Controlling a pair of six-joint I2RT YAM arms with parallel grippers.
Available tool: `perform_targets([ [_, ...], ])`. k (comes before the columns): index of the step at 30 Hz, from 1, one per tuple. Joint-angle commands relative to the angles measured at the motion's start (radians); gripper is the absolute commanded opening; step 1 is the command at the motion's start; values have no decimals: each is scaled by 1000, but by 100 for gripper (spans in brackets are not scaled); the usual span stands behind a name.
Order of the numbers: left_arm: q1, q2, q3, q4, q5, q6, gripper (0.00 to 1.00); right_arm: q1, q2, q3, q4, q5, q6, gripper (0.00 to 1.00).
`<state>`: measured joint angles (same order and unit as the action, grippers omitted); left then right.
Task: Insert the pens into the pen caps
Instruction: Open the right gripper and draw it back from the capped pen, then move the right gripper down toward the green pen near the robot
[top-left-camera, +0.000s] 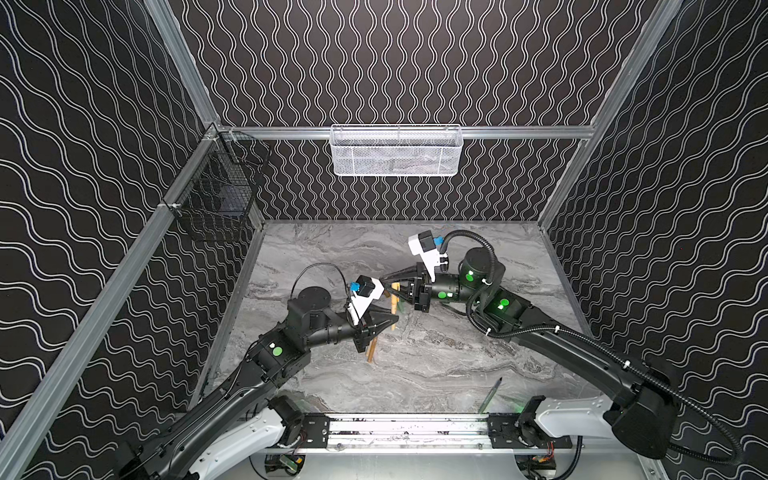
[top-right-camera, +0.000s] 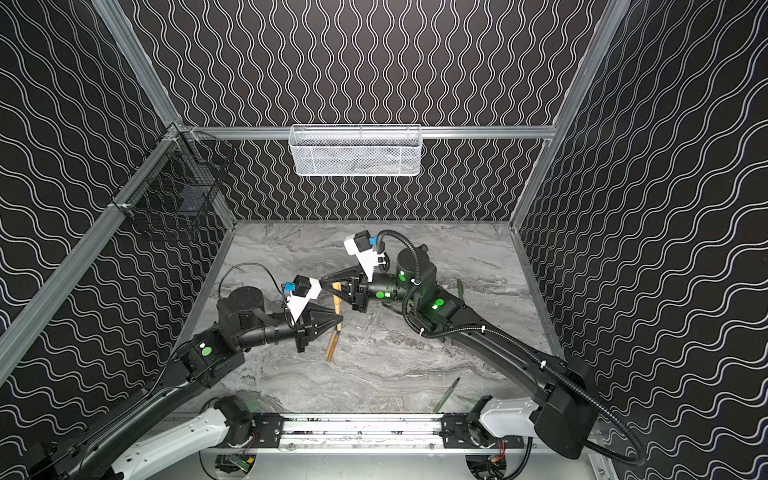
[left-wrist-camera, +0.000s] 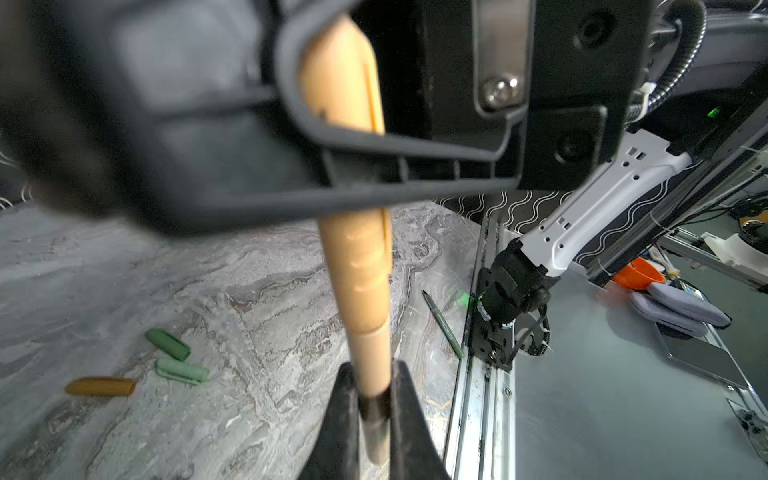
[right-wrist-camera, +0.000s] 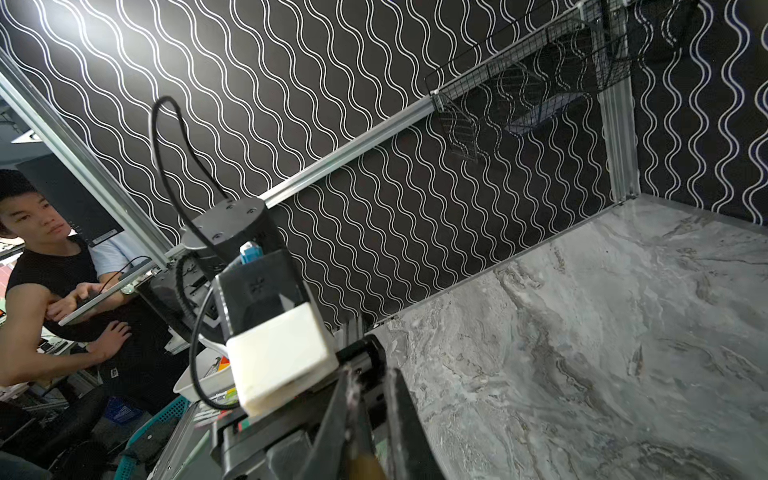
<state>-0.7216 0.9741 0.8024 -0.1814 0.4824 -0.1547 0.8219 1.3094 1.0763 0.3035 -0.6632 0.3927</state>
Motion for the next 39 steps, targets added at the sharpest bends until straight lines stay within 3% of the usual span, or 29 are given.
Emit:
perform_targets([
  [1, 5, 3, 42, 600, 1, 47, 0, 13, 2, -23, -224, -57, 35, 0],
  [17, 10, -19, 4, 644, 4, -1, 0, -24, 32, 2, -257, 81, 158, 0],
  [19, 10, -29, -4, 626, -1, -2, 12, -43, 23, 1, -250, 102, 175, 0],
  [21, 9, -42, -21, 601, -6, -4, 38, -81, 8, -7, -236, 113, 195, 0],
  [23, 10, -61, -39, 559, -18, -6, 56, -132, -9, -27, -219, 122, 211, 0],
  [27, 9, -132, -81, 428, -51, -10, 78, -278, -22, -62, -252, 107, 203, 0],
  [29, 10, -193, -101, 361, -80, -11, 84, -346, -18, -72, -276, 102, 188, 0],
  [31, 10, -252, -114, 303, -113, -16, 98, -403, 3, -72, -335, 129, 132, 0],
  [36, 10, -343, -68, 67, -163, 19, 99, -512, 206, 109, -710, 376, -121, 0],
  [39, 10, -368, -40, -44, -171, 49, 99, -556, 353, 223, -847, 489, -212, 0],
])
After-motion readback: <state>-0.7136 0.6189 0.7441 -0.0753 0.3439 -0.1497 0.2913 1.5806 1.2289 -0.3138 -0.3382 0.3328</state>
